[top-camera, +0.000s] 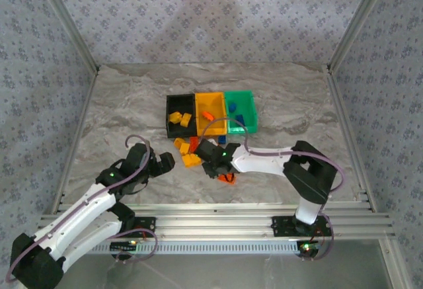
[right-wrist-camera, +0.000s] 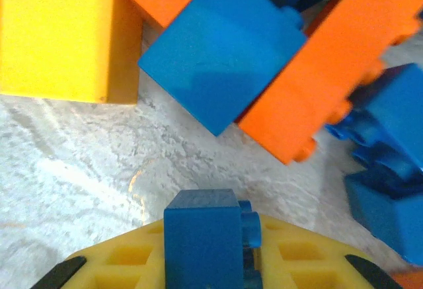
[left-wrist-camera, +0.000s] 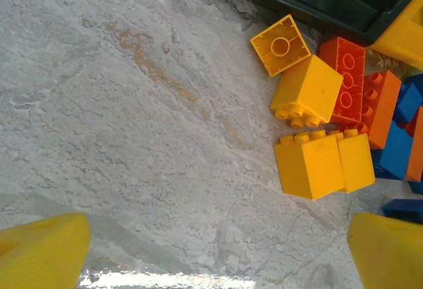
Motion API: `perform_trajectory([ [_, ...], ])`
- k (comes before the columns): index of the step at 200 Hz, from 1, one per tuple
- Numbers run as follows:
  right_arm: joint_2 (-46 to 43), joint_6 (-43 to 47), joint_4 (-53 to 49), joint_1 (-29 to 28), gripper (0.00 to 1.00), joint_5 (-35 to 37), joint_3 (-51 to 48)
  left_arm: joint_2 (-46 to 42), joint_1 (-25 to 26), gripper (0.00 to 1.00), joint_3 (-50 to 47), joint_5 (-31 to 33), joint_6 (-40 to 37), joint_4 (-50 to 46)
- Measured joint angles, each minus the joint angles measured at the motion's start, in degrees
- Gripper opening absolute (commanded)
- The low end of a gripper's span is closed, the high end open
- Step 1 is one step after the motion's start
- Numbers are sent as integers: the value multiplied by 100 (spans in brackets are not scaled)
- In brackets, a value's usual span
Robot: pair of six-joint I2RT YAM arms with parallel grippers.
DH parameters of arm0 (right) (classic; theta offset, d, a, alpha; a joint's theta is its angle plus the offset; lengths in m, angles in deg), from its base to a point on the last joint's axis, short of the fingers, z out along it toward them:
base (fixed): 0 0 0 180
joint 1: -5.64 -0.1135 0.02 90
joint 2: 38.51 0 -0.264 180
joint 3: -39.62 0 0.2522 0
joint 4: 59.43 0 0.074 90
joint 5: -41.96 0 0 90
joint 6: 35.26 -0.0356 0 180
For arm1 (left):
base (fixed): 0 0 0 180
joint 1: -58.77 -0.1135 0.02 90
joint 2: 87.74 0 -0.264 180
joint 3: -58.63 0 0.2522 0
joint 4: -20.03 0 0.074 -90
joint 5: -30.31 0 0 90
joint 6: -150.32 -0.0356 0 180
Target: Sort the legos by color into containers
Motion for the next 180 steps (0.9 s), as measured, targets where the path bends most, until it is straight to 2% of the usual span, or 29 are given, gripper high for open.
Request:
perform_trajectory([
  [31,-914,-7,-20,162,28,76,-31,92,0,100,0,-4,24,7],
  [64,-1353,9,13,1032,29,149,142,184,0,100,0,-4,55,7],
  [97,-798,-2,94,2035,30,216,695,273,0,100,0,-52,81,11],
  [129,179,-118,142,2616,31,258,1497,376,0,100,2,-144,79,13],
  [144,553,-173,151,2815,43,251,1788,422,0,100,9,-160,76,17],
  [167,964,-330,133,3023,69,234,2188,505,-2,100,11,-173,74,24],
  [180,1016,-345,131,3064,76,234,2280,551,-2,100,15,-177,66,35],
])
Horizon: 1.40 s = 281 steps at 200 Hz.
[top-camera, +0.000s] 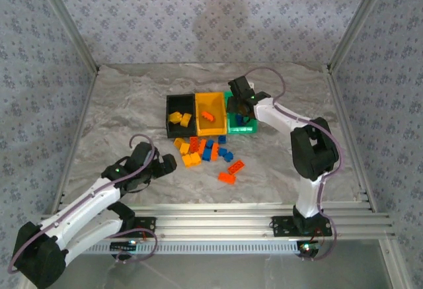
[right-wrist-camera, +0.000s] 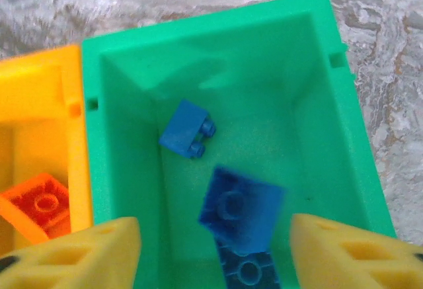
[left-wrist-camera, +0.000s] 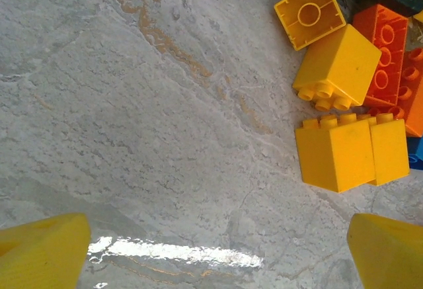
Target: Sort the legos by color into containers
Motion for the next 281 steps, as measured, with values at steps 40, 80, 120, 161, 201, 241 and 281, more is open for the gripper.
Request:
perform_trajectory([
  [40,-267,7,48,-114,82,-9,-35,175,-2,100,83,-81,-116,127],
  [80,-1471,2,363,-570,83,0,-1174,896,39,97,562,-249,-540,424],
  [120,-2201,-101,492,-852,84,0,-2164,2282,374,82,1530,131,-1217,820],
  [161,-2586,-153,483,-852,84,9,-2555,3654,428,68,2288,573,-1803,1047],
  [201,-3003,-208,511,-761,85,24,-2750,4382,439,60,2463,754,-2048,1080],
  [241,-3150,-221,544,-658,85,24,-2820,4566,533,52,2546,927,-2105,1134],
  [281,-3213,-243,599,-619,85,22,-2861,4651,546,45,2531,1021,-2063,1143],
])
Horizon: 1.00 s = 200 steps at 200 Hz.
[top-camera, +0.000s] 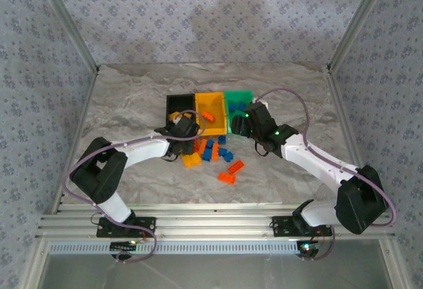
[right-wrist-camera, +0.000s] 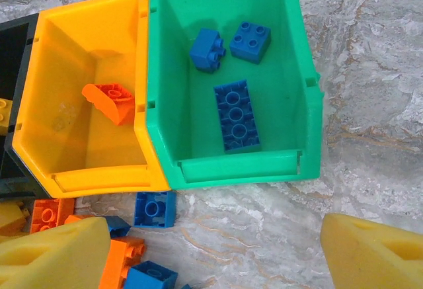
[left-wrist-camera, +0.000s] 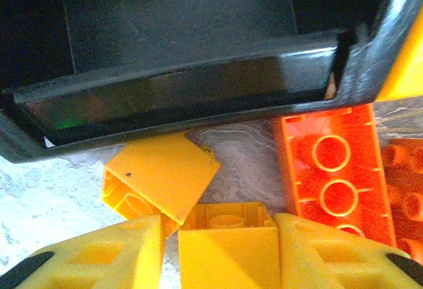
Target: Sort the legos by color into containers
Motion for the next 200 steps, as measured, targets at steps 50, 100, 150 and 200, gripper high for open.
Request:
perform_trajectory([
  [50,-15,-11,68,4,85,0,-48,-59,-2,43,-251,175,13,-7],
  [100,-42,-37,98,11,85,2,-90,-232,11,30,-391,157,122,-101],
  [150,-251,-72,114,81,85,2,-251,-1764,103,30,-439,-55,291,-514],
  [200,-273,-118,168,85,85,2,-417,-1493,-527,30,555,-181,380,-555],
])
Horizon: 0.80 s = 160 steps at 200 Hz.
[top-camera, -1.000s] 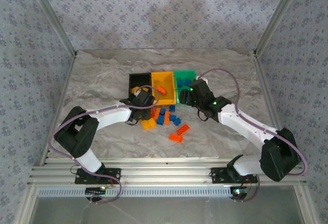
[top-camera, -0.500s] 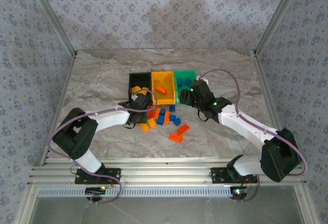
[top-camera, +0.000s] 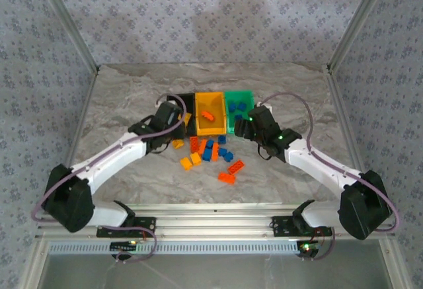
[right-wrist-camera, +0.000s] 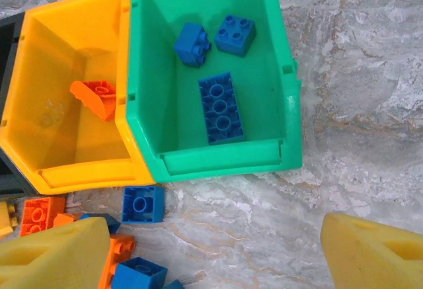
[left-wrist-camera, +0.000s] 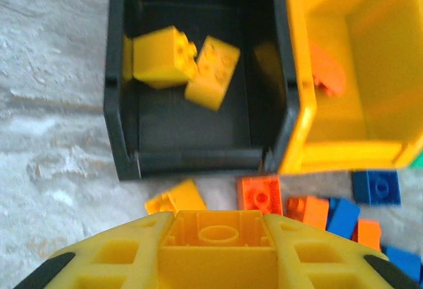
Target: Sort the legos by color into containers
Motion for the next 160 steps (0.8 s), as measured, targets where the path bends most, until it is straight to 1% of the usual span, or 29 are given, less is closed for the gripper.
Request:
perform_trajectory([
  [20,-11,0,7,0,85,-2,-57,684,-256,30,566,24,0,85],
  [47,-138,-61,11,0,85,-9,-190,1593,-424,31,1274,116,-4,114],
  [68,-264,-111,13,-2,85,-28,-297,2087,-509,33,1696,155,-7,101],
  [82,-350,-173,13,-17,86,-68,-374,2339,-544,38,1971,205,-24,31],
  [111,-538,-249,15,-57,86,-229,-619,2636,-568,59,2424,236,-96,-90],
  [135,-562,-332,9,-122,86,-398,-741,2638,-566,74,2505,170,-68,-127],
  [160,-566,-382,7,-262,87,-579,-857,2476,-531,86,2459,-72,-42,-173],
])
